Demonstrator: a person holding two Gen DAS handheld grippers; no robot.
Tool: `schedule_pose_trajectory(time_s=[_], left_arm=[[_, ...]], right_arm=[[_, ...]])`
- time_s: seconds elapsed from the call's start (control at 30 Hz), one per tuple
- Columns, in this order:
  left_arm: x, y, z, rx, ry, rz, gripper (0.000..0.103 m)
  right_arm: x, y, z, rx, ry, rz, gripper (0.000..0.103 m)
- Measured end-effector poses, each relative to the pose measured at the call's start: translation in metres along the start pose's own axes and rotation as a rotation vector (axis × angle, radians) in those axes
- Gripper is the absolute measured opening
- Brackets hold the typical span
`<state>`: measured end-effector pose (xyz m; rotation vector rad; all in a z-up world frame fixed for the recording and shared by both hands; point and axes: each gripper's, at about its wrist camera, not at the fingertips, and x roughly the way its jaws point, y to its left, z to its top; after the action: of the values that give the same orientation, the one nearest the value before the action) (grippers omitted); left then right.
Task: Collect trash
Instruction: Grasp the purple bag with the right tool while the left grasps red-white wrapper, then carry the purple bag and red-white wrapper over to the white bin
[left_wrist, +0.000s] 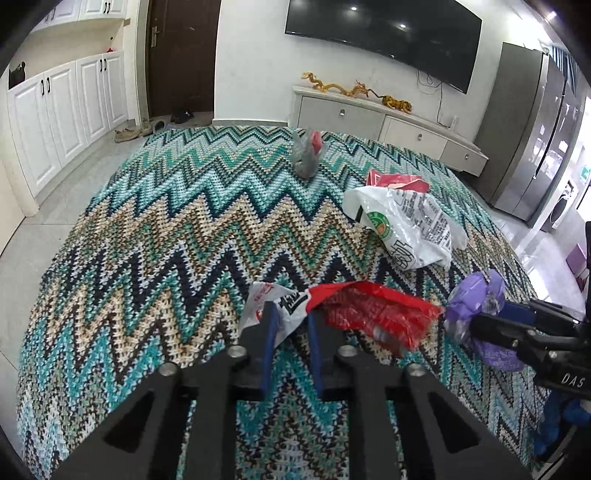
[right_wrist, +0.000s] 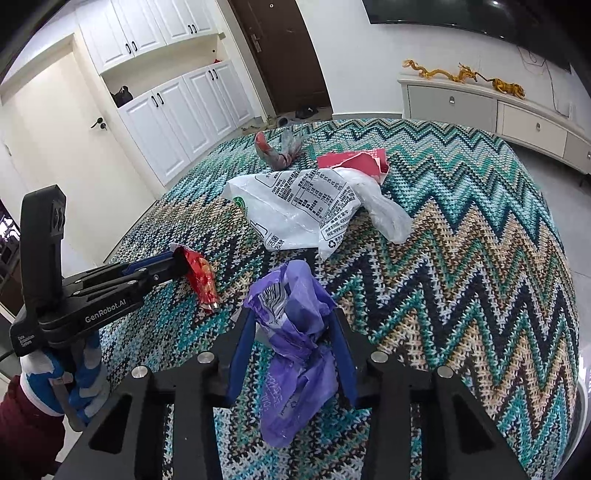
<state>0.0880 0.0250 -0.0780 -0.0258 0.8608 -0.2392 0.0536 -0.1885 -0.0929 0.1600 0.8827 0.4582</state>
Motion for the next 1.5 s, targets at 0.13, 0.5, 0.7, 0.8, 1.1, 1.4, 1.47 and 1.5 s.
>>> schedule_pose_trajectory(time_s=[0.13, 0.5, 0.7, 0.8, 1.1, 1.4, 1.47, 1.5], left_arm=[[-0.009, 0.0, -0.003, -0.015, -0.015, 0.003, 0.007], [-0.046, -0.02, -0.007, 0.0, -0.077, 0.026, 0.003], [-0.064, -0.062, -0.002, 0.059, -0.113, -0.033, 0.003], [-0.068, -0.084, 0.0, 0.087, -0.121, -0.08, 0.003], [-0.07, -0.167, 0.014, 0.188, -0.108, -0.246, 0.003], [-0.05, -0.279, 0.014, 0.346, -0.045, -0.388, 0.003], [-0.041, -0.305, 0.012, 0.378, -0.017, -0.416, 0.003], [-0.039, -0.313, 0.01, 0.387, -0.008, -0.425, 0.003]], right_arm=[[-0.014, -0.002, -0.006, 0.005, -0.028, 0.01, 0.034], [-0.06, -0.015, -0.02, 0.036, -0.099, 0.022, 0.033], [-0.088, -0.028, -0.022, 0.077, -0.153, -0.008, 0.033], [-0.107, -0.035, -0.026, 0.087, -0.182, -0.054, 0.033], [-0.153, -0.094, -0.055, 0.218, -0.244, -0.196, 0.033], [-0.194, -0.186, -0.102, 0.417, -0.249, -0.376, 0.033], [-0.196, -0.2, -0.11, 0.434, -0.229, -0.419, 0.033], [-0.196, -0.209, -0.114, 0.446, -0.215, -0.44, 0.033]])
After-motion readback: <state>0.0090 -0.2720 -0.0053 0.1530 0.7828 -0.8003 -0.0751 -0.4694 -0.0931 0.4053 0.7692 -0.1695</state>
